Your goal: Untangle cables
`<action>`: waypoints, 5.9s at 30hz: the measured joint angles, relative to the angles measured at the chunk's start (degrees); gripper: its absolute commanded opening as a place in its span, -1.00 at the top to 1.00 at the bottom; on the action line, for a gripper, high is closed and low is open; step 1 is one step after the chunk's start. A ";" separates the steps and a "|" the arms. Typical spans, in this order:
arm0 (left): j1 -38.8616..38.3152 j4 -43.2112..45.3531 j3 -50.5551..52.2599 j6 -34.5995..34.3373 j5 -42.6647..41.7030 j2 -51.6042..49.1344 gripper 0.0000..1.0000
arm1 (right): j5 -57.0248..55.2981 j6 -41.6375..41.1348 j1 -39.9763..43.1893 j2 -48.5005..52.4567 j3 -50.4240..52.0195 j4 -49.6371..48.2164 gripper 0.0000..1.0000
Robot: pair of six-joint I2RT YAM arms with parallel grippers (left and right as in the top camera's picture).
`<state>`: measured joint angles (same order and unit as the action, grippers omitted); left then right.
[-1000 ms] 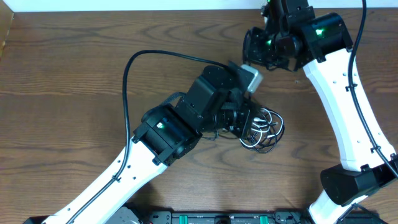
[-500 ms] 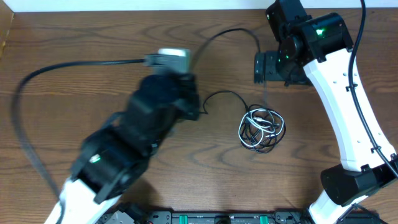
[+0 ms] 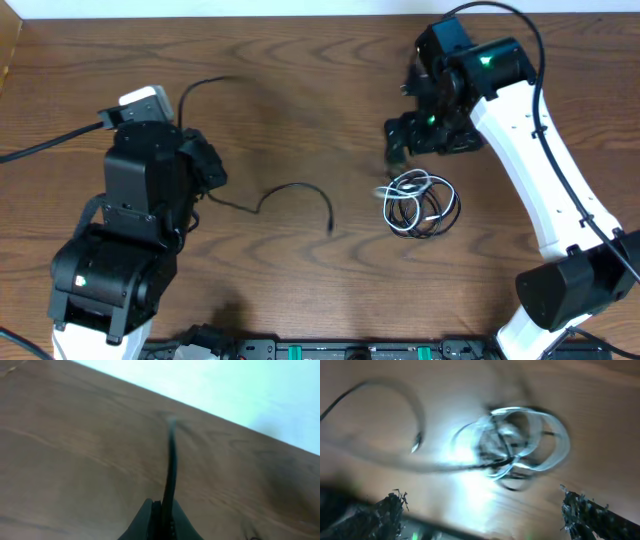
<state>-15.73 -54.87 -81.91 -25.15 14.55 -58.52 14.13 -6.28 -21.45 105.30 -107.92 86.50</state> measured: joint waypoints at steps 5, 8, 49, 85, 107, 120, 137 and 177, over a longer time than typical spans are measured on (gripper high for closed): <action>1.49 -1.33 0.00 -0.46 0.42 -0.46 0.85 | 6.91 5.51 0.13 0.00 0.26 -0.04 -0.99; 2.62 -1.57 0.00 -1.03 0.46 -0.57 0.85 | 4.52 4.04 0.57 -0.02 1.66 -0.15 -0.98; 10.29 -3.43 0.00 -2.38 5.31 -0.57 0.85 | -19.19 -20.61 1.51 -0.02 36.17 -26.82 -0.43; 27.65 -7.96 0.00 -5.07 2.47 -0.61 0.85 | -16.72 -18.78 13.11 -0.31 11.87 -11.50 -0.57; 27.65 -7.98 0.00 -5.09 -2.25 -0.61 0.85 | -13.31 -19.80 6.10 -0.13 40.33 -37.51 -0.47; 27.65 -7.98 0.00 -5.09 -2.25 -0.61 0.85 | -29.86 -24.13 8.98 -0.02 29.79 -22.47 -0.46; 27.65 -8.00 0.00 -5.09 -2.27 -0.61 0.85 | -14.69 -21.94 7.67 -0.04 33.00 -32.17 -0.58; 27.65 -8.37 0.00 -5.09 -2.64 -0.94 0.85 | -35.71 -30.29 19.63 0.17 8.66 -8.83 -0.05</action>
<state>11.92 -63.24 -81.91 -30.24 11.90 -59.46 -21.58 -36.58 -1.83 105.47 -99.26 77.67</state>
